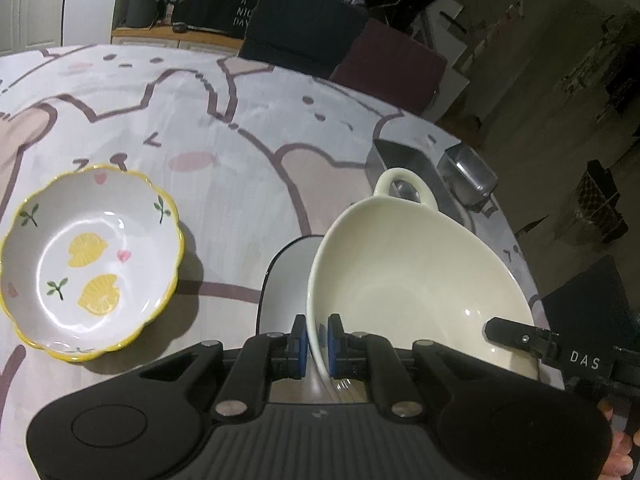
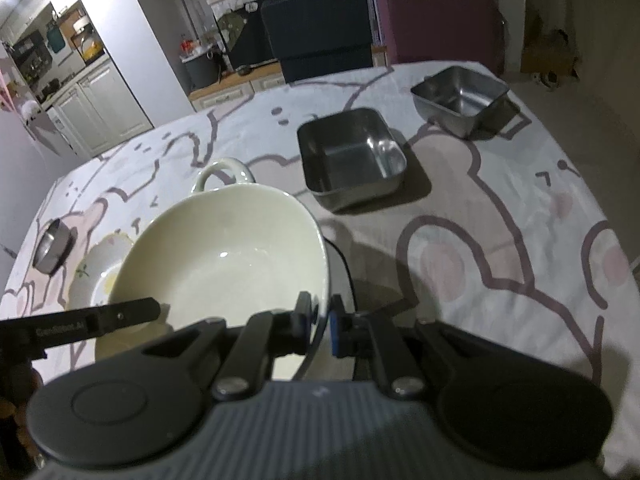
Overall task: Organize plates and bowls
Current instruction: 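Lower the cream bowl onto the dark-rimmed white plate with both grippers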
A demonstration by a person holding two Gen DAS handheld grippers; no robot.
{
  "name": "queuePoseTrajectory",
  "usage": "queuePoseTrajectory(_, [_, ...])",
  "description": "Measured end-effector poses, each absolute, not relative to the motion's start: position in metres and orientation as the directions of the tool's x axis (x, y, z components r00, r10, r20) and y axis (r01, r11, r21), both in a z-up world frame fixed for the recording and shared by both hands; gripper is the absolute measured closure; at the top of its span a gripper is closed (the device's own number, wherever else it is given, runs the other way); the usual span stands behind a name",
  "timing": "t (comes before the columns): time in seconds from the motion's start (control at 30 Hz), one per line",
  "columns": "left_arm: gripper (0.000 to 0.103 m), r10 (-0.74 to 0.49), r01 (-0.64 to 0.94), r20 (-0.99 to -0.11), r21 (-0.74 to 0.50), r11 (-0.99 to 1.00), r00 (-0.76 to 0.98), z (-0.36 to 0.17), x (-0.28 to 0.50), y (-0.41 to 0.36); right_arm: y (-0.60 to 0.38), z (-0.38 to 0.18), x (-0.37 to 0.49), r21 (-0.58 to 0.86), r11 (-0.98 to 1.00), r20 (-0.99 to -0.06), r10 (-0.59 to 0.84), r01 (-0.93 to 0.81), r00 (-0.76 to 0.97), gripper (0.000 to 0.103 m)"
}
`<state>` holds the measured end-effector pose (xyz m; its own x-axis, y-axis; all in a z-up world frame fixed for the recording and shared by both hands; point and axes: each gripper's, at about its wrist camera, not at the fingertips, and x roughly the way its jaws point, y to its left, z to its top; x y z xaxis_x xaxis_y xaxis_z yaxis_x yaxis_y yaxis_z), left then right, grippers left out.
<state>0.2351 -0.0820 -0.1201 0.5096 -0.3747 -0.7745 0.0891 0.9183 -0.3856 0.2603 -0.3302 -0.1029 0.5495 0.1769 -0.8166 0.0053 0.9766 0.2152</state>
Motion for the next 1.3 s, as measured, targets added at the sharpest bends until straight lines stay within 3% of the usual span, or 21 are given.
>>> queuePoseTrajectory(1.3, [0.093,-0.358,0.061,-0.836,-0.367,0.928,0.416,-0.146,0.25,-0.08,-0.333,-0.142,0.281,0.235,0.97,-0.885,0.19,0.056,0.425,0.093])
